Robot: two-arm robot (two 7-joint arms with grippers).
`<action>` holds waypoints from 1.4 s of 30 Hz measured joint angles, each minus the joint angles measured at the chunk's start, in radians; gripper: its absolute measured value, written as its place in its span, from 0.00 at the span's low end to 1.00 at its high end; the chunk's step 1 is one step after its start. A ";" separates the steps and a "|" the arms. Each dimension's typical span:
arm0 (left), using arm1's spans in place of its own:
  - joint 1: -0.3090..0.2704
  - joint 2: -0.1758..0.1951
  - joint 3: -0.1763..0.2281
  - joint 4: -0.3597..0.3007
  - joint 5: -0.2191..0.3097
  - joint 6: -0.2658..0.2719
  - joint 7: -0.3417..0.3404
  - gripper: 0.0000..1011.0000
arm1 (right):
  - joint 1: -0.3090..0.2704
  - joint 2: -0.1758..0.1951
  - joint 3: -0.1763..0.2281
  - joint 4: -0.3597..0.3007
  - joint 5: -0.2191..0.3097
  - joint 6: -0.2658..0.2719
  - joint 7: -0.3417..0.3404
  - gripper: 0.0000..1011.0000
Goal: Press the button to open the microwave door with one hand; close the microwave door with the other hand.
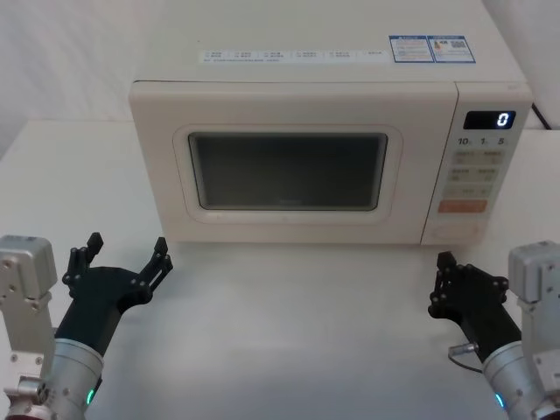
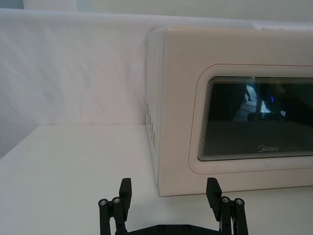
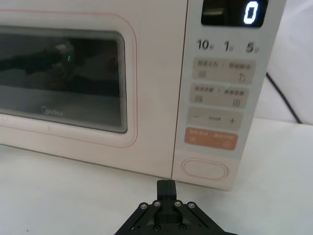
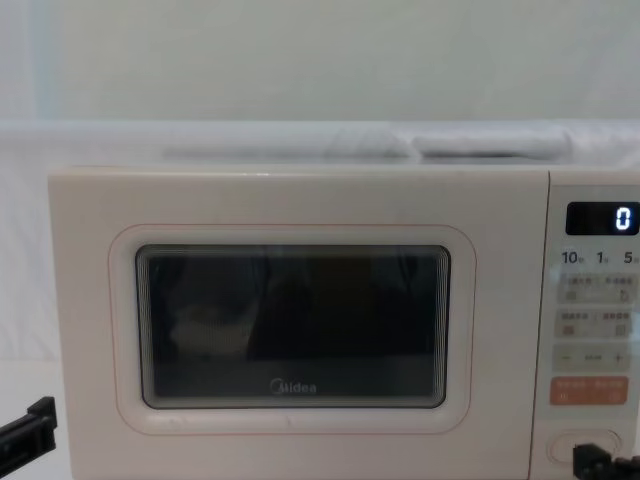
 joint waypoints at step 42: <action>0.000 0.000 0.000 0.000 0.000 0.000 0.000 0.99 | 0.193 -0.083 0.086 0.236 -0.036 0.062 0.048 0.00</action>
